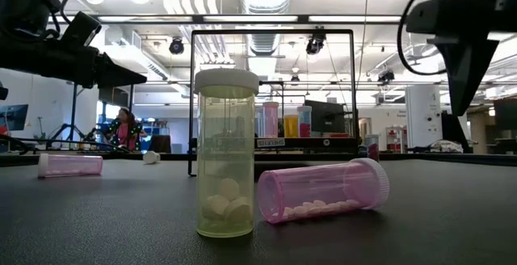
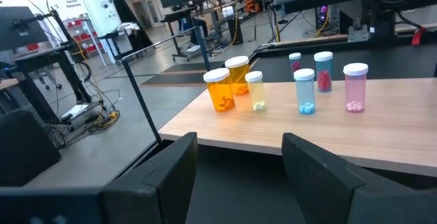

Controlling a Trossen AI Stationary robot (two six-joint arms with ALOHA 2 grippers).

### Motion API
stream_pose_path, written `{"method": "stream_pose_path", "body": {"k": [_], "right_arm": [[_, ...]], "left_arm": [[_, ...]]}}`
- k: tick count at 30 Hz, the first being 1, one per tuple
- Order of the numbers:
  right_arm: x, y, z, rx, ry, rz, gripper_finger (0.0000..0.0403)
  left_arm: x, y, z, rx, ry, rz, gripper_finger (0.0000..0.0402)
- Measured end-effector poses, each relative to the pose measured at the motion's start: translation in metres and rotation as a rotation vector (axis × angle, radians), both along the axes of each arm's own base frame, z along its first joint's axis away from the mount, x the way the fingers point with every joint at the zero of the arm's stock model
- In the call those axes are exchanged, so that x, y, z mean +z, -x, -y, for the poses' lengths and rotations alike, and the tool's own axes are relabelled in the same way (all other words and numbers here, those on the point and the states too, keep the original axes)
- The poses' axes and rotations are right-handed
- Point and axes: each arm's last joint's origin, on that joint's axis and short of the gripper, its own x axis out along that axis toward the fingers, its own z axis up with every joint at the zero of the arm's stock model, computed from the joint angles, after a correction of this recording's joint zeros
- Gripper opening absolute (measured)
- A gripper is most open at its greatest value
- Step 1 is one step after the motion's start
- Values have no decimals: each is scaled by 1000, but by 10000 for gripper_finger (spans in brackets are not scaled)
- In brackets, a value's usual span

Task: Pick and place medicine bottles onto shelf by color
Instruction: Put the orange medicine bottle on the shelf aligned with the other orange medicine bottles

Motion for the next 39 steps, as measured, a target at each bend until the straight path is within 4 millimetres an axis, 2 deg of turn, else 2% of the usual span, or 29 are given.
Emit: {"method": "stream_pose_path", "body": {"k": [10,15,21,39], "right_arm": [[16,-17,-35,-27,1,-1,336],[13,-13,-44,-144,-53,-69,334],[9,-12,-56,-182,-78,-53,334],[-8,-17,-67,-237,-86,-30,329]], "left_arm": [[0,0,0,0,0,-1,199],[0,0,0,0,0,0,199],[0,0,0,0,0,0,199],[0,0,0,0,0,-1,199]]}}
